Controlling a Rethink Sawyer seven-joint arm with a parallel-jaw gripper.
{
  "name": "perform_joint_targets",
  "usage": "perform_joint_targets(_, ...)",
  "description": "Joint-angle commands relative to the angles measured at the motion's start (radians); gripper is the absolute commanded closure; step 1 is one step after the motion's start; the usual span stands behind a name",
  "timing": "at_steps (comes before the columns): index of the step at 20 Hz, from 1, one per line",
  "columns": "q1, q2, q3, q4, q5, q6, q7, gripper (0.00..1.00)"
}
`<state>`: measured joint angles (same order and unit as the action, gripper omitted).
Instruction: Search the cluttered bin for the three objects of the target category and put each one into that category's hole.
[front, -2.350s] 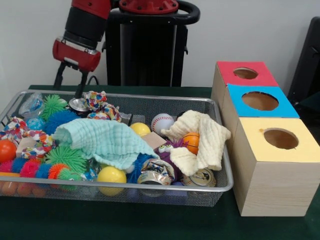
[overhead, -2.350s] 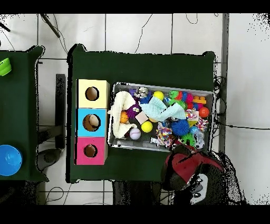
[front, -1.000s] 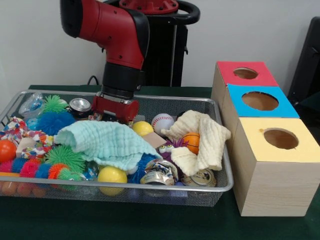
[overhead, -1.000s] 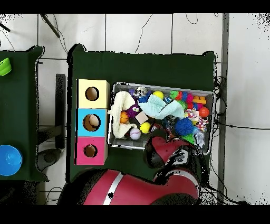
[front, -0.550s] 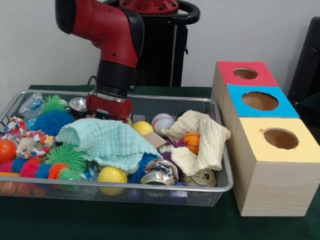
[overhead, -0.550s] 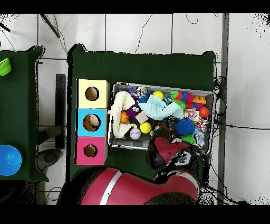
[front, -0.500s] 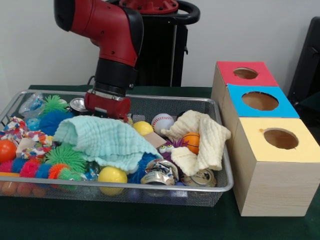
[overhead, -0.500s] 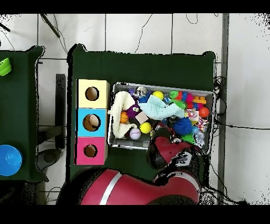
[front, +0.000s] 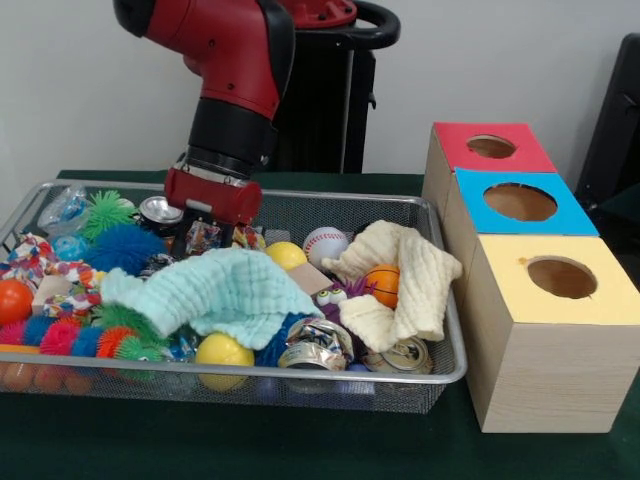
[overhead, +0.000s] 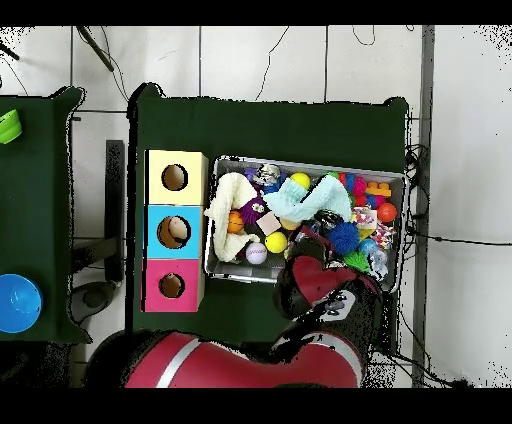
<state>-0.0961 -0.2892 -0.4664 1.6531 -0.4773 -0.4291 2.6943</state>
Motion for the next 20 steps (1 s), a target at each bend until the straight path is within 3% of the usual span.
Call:
perform_joint_targets(1,0.047,-0.010,-0.006,-0.003,0.169,-0.136,0.047,0.00)
perform_joint_targets(8,0.106,-0.010,-0.064,0.045,0.311,-0.211,0.060,0.00)
perform_joint_targets(14,0.122,0.011,-0.074,0.051,0.368,-0.259,0.057,0.00)
perform_joint_targets(20,0.117,0.020,-0.070,0.053,0.375,-0.277,0.057,0.00)
